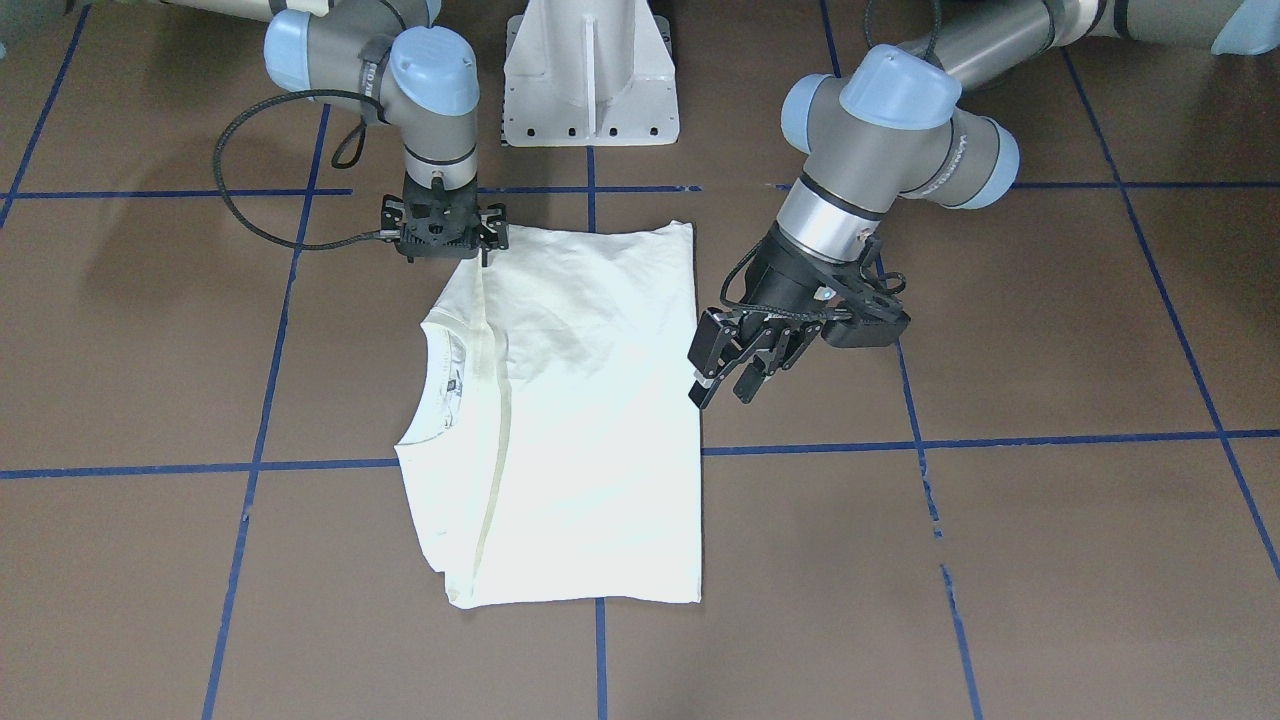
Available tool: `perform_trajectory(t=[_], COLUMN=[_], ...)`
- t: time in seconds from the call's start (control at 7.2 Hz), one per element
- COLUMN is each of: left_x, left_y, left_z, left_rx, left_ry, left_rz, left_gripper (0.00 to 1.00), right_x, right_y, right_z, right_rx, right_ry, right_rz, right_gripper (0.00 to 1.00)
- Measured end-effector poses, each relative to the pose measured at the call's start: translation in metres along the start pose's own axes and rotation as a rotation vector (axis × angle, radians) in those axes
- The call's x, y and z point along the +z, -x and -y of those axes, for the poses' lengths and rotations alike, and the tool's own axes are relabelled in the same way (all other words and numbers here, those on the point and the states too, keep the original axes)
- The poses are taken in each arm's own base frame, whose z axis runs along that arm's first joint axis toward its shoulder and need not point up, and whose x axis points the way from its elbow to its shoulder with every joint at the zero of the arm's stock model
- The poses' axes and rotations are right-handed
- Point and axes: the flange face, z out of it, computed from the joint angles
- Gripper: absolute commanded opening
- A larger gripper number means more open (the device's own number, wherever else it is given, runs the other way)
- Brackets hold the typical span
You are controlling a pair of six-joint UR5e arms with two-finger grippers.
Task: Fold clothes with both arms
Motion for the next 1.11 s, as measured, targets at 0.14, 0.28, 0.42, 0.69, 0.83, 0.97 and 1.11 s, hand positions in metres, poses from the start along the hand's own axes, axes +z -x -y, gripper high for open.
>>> perform_trajectory(t=[0.14,0.28,0.42,0.69,0.83,0.97,1.11], left_x=[-0.002,-0.004,-0.006,-0.007,-0.007,-0.008,-0.008], left_y=[-0.002,-0.003,-0.004,-0.005,-0.005,-0.005,-0.005], left_z=[-0.001,-0.001,-0.001,-0.002,-0.002,-0.002,-0.002], left_rx=[0.0,0.0,0.001,0.001,0.001,0.001,0.001], left_ry=[0.0,0.001,0.001,0.001,0.001,0.001,0.001], left_rz=[-0.004,-0.009,-0.012,-0.015,-0.016,-0.016,-0.016], left_gripper=[0.67,0.67,0.67,0.67,0.67,0.67,0.67], right_x=[-0.003,-0.011,-0.022,-0.033,-0.032,-0.029,-0.026], right_y=[-0.009,-0.001,0.013,0.037,0.047,0.054,0.056], right_z=[-0.01,-0.016,-0.017,-0.028,-0.04,-0.048,-0.053], right_rx=[-0.017,-0.018,0.036,0.261,0.403,0.546,0.656], right_ry=[0.0,-0.006,-0.018,-0.047,-0.078,-0.103,-0.118], right_rz=[0.001,0.019,0.047,0.111,0.152,0.192,0.213], right_gripper=[1.0,1.0,0.95,0.79,0.77,0.73,0.69])
